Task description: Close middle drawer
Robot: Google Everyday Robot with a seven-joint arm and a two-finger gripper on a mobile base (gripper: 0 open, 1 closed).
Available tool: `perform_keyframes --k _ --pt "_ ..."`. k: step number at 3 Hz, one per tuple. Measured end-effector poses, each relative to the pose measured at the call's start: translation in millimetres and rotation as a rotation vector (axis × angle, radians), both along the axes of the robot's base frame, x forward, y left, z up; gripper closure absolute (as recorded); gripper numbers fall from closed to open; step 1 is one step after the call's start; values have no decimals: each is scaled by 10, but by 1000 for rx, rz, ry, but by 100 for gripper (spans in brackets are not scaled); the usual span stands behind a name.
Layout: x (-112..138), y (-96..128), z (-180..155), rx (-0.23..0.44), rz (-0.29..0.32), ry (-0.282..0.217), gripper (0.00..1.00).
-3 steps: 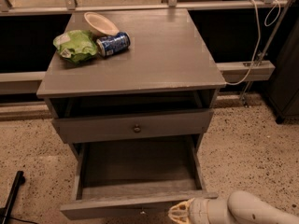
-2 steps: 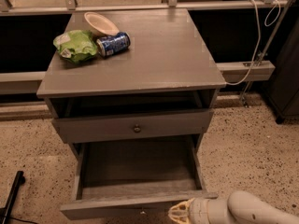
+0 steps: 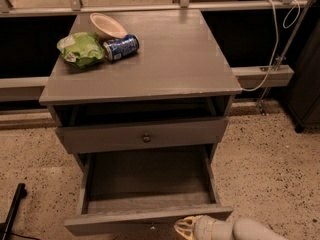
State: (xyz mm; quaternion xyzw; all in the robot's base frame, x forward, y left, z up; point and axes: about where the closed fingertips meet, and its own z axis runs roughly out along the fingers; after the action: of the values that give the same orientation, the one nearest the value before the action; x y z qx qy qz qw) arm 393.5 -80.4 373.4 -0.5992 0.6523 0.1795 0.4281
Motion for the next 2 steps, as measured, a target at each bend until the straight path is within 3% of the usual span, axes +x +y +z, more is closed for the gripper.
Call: perform_keyframes --k 1,2 --pt "185 -25 -151 39 -91 -8 100" --pt "401 -33 -256 66 -133 -8 100"
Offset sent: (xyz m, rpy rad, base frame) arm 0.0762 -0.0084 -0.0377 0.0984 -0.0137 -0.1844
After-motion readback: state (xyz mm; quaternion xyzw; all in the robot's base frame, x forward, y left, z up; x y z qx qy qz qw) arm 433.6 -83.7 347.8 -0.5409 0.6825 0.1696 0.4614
